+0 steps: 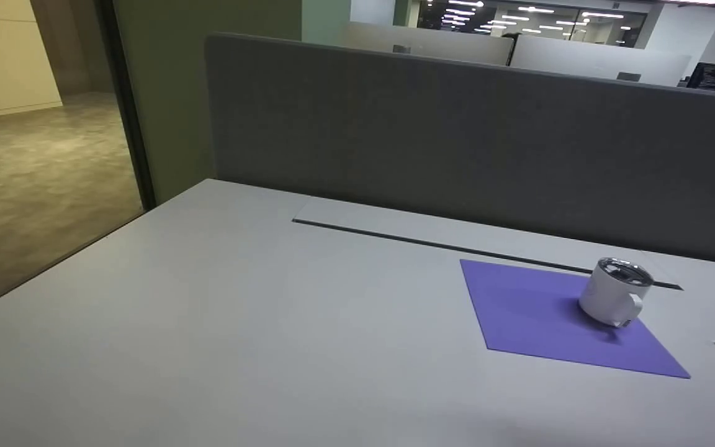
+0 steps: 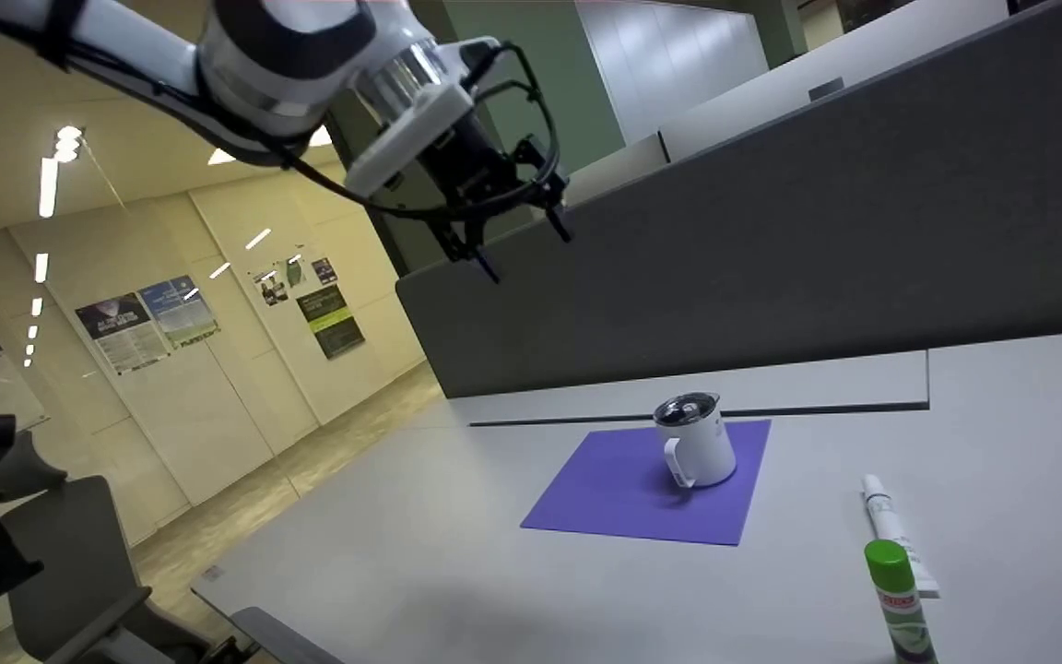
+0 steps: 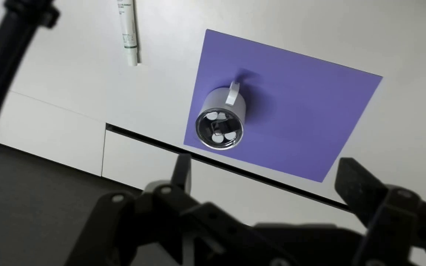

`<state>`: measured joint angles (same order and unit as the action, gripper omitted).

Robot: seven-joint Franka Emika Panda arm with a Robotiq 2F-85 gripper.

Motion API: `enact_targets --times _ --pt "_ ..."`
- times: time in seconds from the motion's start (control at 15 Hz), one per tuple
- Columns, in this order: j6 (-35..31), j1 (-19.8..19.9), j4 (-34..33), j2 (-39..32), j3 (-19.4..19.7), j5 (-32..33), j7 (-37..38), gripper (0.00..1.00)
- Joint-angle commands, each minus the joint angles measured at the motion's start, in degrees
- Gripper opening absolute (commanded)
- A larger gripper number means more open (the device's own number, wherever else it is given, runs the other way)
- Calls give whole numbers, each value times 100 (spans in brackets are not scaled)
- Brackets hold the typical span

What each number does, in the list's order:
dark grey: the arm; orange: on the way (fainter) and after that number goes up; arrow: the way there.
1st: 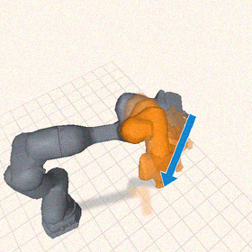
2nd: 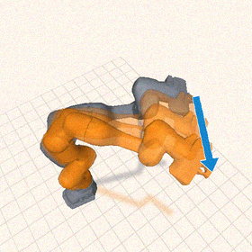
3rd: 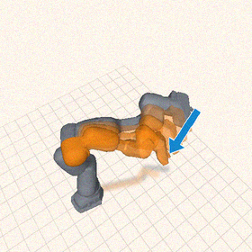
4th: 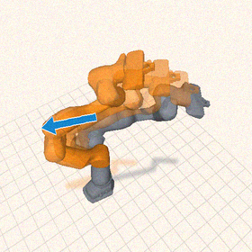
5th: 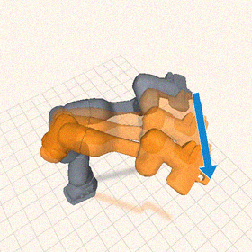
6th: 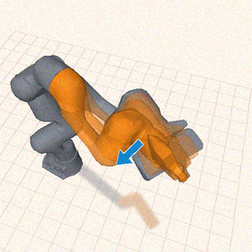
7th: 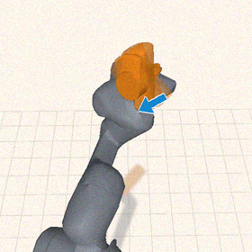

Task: Remove the silver lid from the white mug

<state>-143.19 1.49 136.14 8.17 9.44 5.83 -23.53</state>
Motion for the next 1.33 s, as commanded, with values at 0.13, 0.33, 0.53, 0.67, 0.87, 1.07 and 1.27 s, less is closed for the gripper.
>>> enact_targets --times 0.13,0.33,0.53,0.67,0.87,1.07,1.27 --pt "280 213 -811 -900 -169 38 6 100" --pt "673 282 -1365 -1360 -209 52 48 100" --pt "720 286 -1425 -1387 -215 52 58 100" --pt "724 285 -1426 -1385 -216 52 63 100" --pt "727 286 -1427 -1385 -217 52 67 100" --pt "617 334 -1640 -1622 -243 16 -75 100" --pt "181 467 -1941 -2050 -323 -259 -336 100"
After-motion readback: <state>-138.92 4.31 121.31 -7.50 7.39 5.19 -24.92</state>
